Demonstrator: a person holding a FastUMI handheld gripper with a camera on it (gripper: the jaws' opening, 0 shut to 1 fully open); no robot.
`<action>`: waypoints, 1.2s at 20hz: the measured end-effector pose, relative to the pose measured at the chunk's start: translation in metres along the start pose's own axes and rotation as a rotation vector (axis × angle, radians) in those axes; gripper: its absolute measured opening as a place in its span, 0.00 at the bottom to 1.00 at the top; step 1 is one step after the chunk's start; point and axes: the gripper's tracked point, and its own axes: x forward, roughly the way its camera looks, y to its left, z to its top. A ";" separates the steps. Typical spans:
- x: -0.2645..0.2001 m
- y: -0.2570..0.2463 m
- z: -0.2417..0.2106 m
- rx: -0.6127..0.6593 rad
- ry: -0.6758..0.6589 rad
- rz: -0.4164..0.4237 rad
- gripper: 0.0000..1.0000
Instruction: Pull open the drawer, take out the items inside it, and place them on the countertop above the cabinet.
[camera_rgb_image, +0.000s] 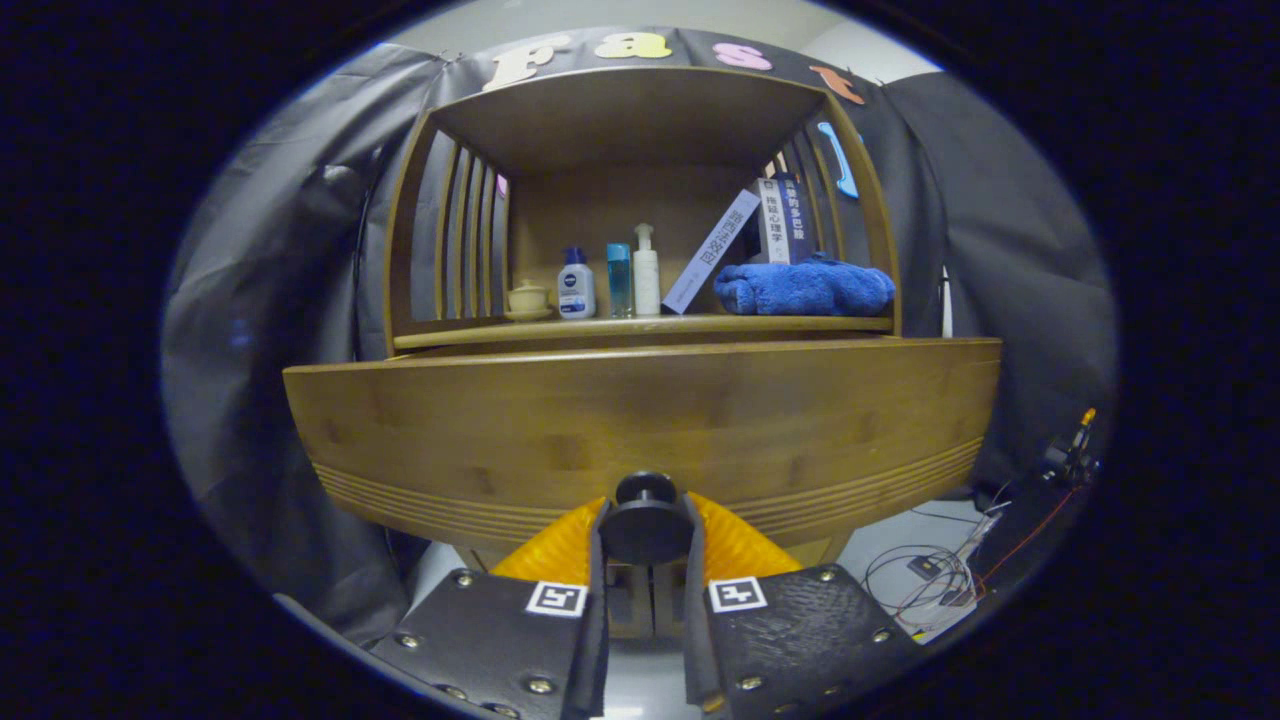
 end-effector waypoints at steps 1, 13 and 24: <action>-0.008 0.001 -0.001 0.000 -0.001 0.004 0.30; -0.075 -0.009 -0.029 -0.062 0.019 0.033 0.30; -0.080 -0.003 -0.006 -0.056 0.033 0.057 1.00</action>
